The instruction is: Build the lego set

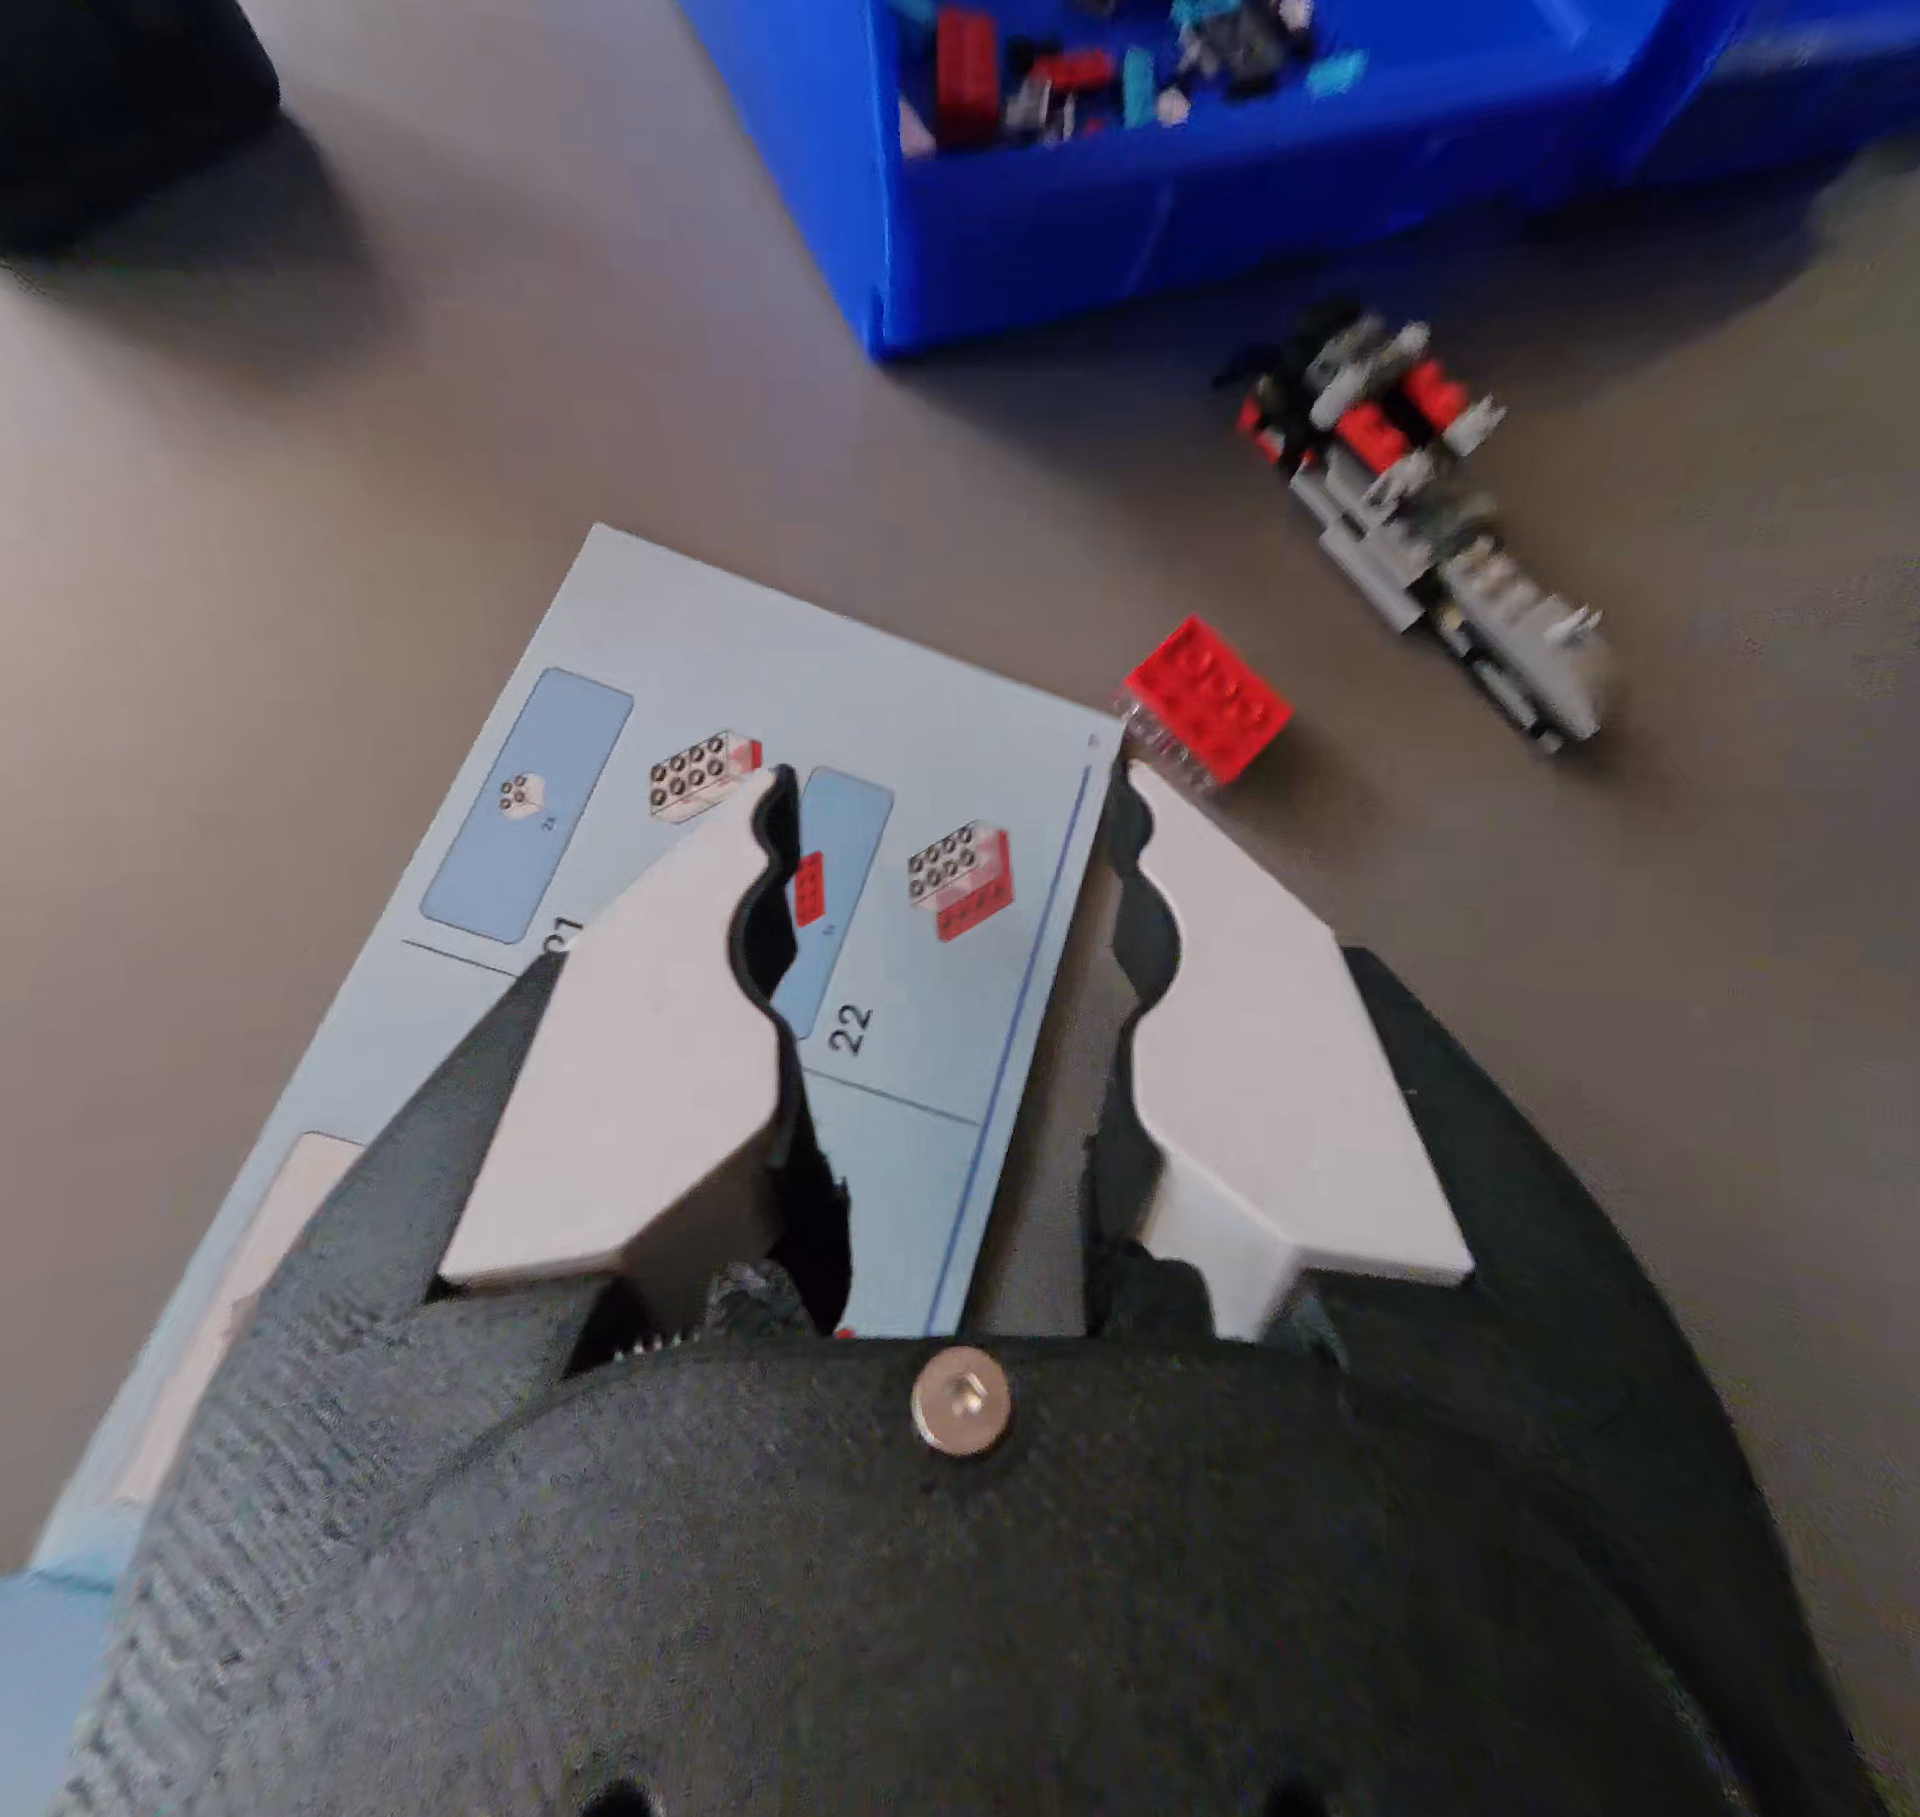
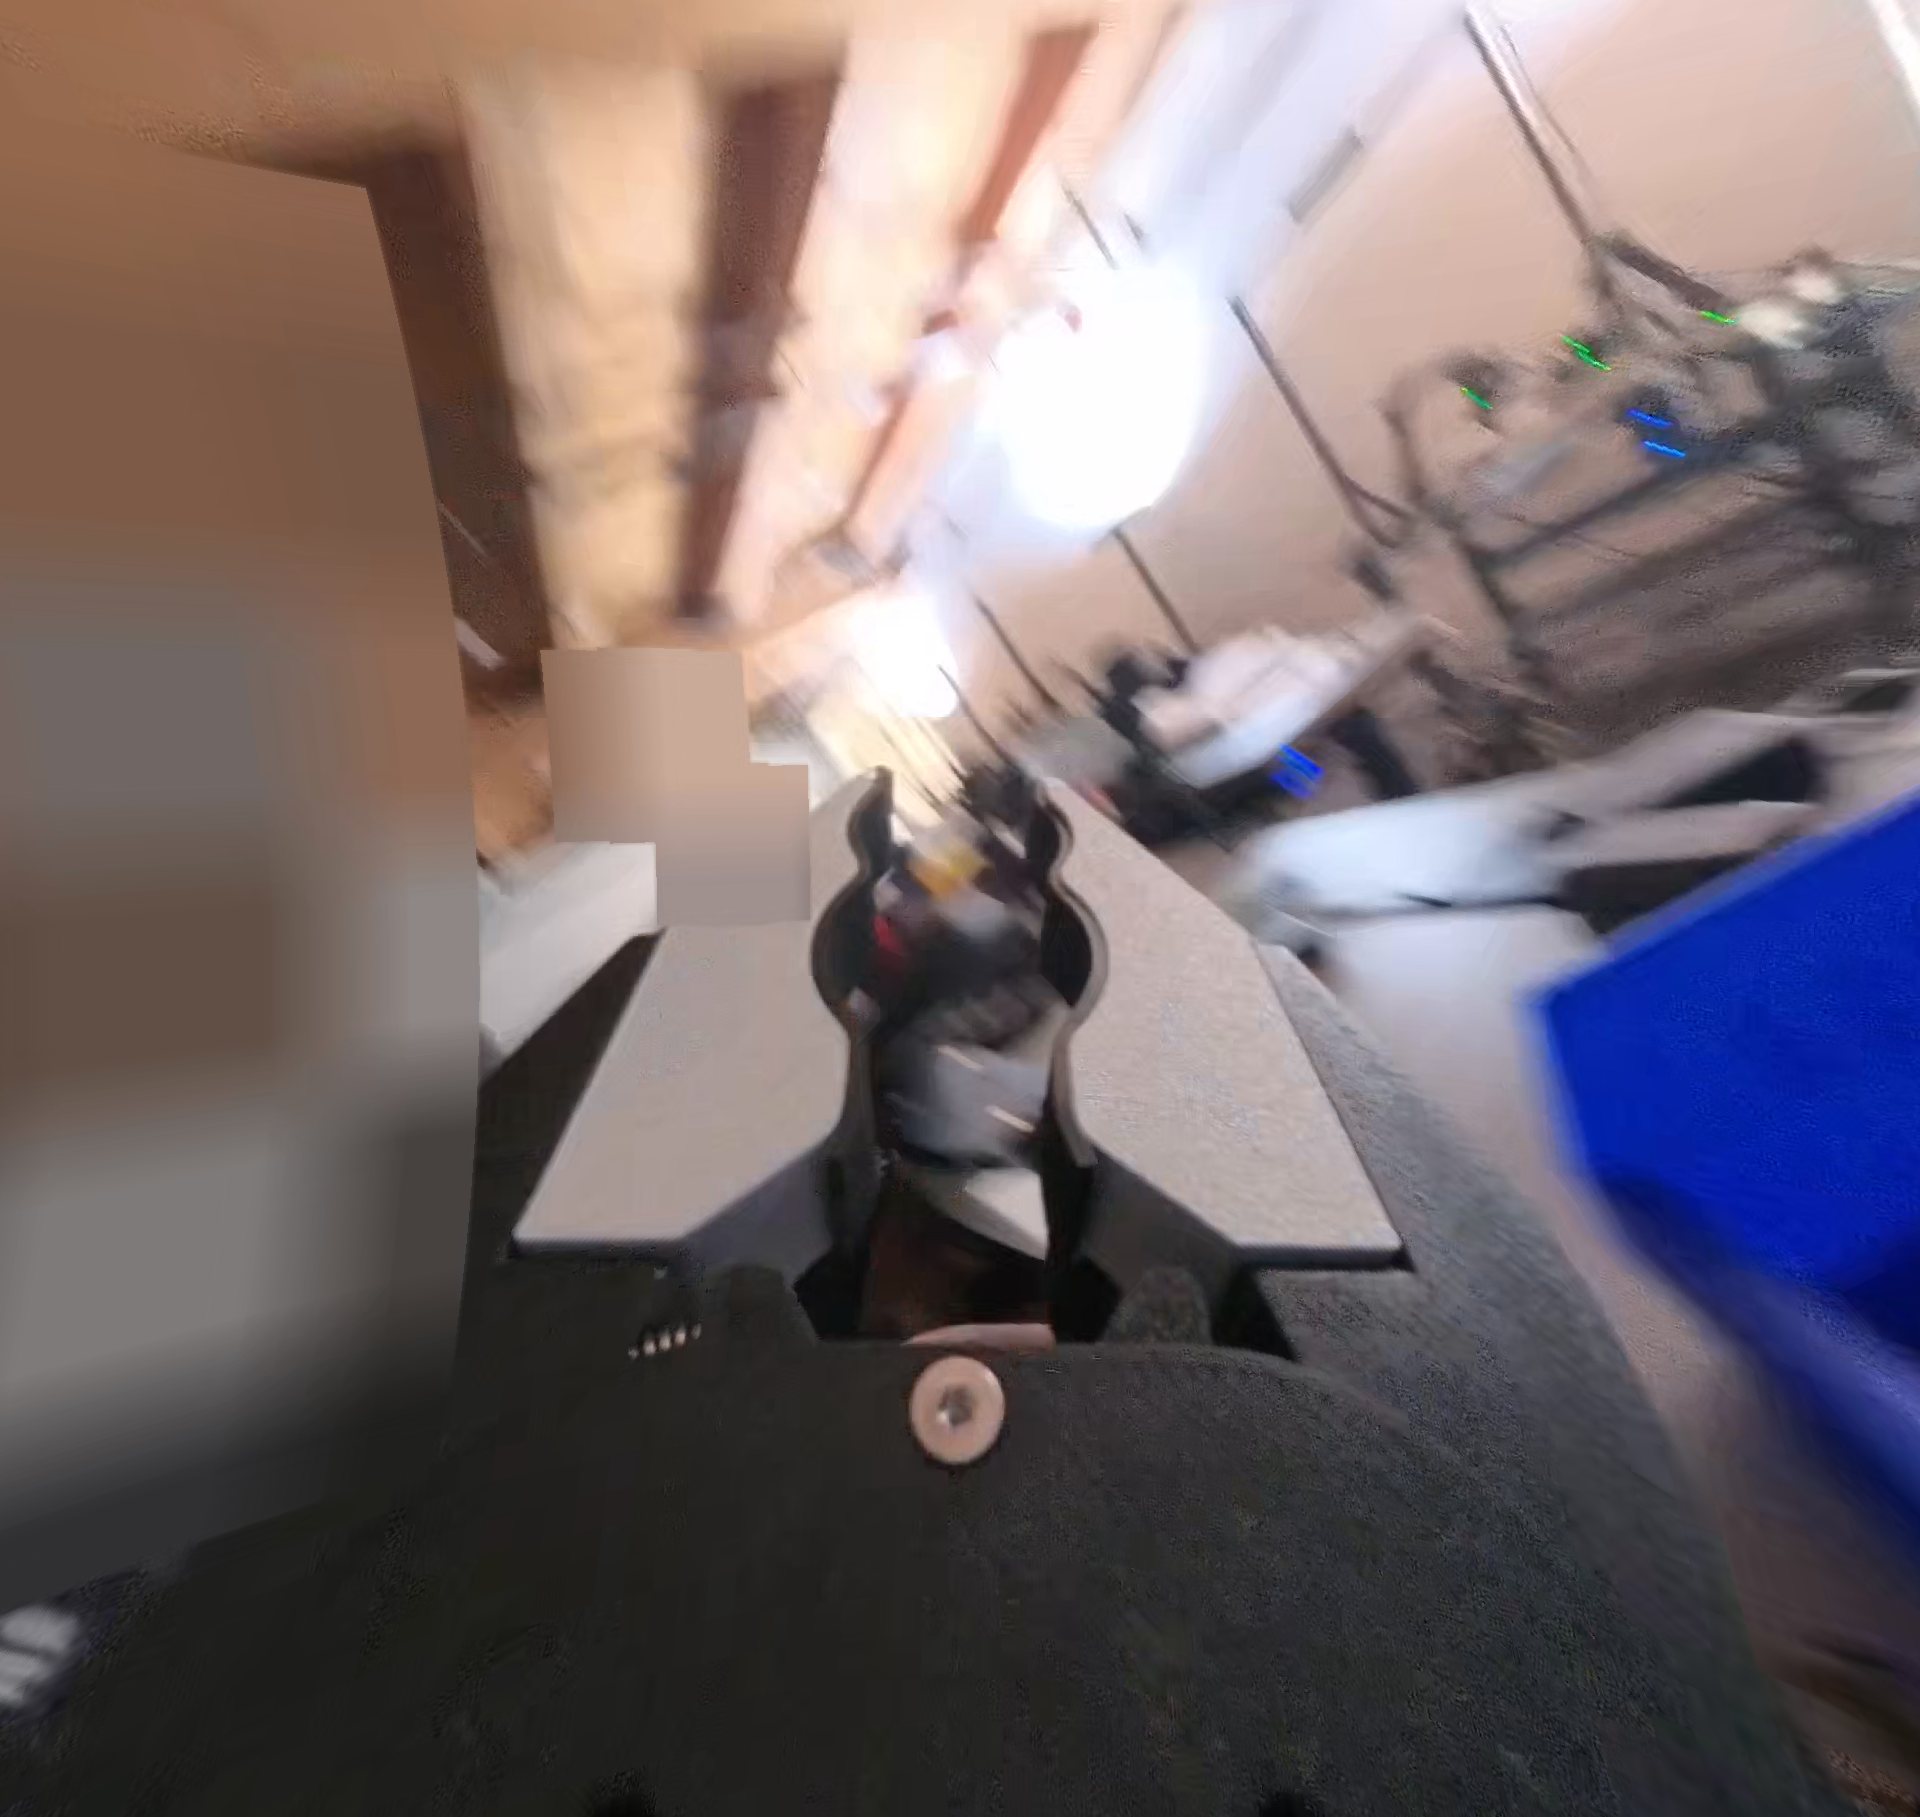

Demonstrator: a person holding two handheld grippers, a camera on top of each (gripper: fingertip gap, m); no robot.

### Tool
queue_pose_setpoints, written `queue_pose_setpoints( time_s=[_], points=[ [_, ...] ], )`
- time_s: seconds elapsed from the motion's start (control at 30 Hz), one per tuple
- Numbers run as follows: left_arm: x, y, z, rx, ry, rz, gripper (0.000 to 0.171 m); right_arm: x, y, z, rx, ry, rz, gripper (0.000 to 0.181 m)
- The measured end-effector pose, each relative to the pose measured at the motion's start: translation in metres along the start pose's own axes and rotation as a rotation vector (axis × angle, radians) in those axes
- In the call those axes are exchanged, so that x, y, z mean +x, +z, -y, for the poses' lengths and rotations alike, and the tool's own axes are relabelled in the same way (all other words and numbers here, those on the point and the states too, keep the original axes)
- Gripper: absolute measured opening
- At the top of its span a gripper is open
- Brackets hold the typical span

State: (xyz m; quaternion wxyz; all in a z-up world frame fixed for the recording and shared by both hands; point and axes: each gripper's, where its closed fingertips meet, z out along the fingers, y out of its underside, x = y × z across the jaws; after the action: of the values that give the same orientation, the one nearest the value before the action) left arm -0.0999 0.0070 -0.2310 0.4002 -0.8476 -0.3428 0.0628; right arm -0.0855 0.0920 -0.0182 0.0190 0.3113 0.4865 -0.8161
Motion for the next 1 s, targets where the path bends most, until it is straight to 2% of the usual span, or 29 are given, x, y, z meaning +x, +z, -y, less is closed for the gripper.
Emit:
queue_pose_setpoints(
  time_s=[0.03,0.13,0.23,0.33,0.57,0.8,1.0],
  points=[
    [-0.001,0.002,-0.003,-0.043,0.043,0.004,0.068,0.022,0.008,-0.009,-0.125,-0.09,-0.061,0.034],
    [0.003,0.008,-0.004,-0.103,0.192,0.012,0.084,0.062,0.024,-0.029,-0.348,-0.158,-0.137,0.049],
    [0.001,0.013,-0.005,-0.103,0.274,0.065,0.085,0.078,0.032,-0.046,-0.396,-0.142,-0.146,0.05],
    [-0.001,0.015,-0.013,-0.119,0.301,0.077,0.083,0.086,0.025,-0.069,-0.433,-0.104,-0.151,0.05],
    [-0.003,0.014,-0.012,-0.085,0.251,0.061,0.063,0.089,0.021,-0.082,-0.445,-0.116,-0.142,0.05],
    [-0.001,0.011,-0.012,-0.055,0.155,0.011,0.057,0.089,0.018,-0.098,-0.513,-0.108,-0.121,0.049],
    [0.001,0.008,-0.009,-0.039,0.155,0.005,0.058,0.097,0.01,-0.121,-0.676,-0.294,-0.151,0.046]
  ],
)
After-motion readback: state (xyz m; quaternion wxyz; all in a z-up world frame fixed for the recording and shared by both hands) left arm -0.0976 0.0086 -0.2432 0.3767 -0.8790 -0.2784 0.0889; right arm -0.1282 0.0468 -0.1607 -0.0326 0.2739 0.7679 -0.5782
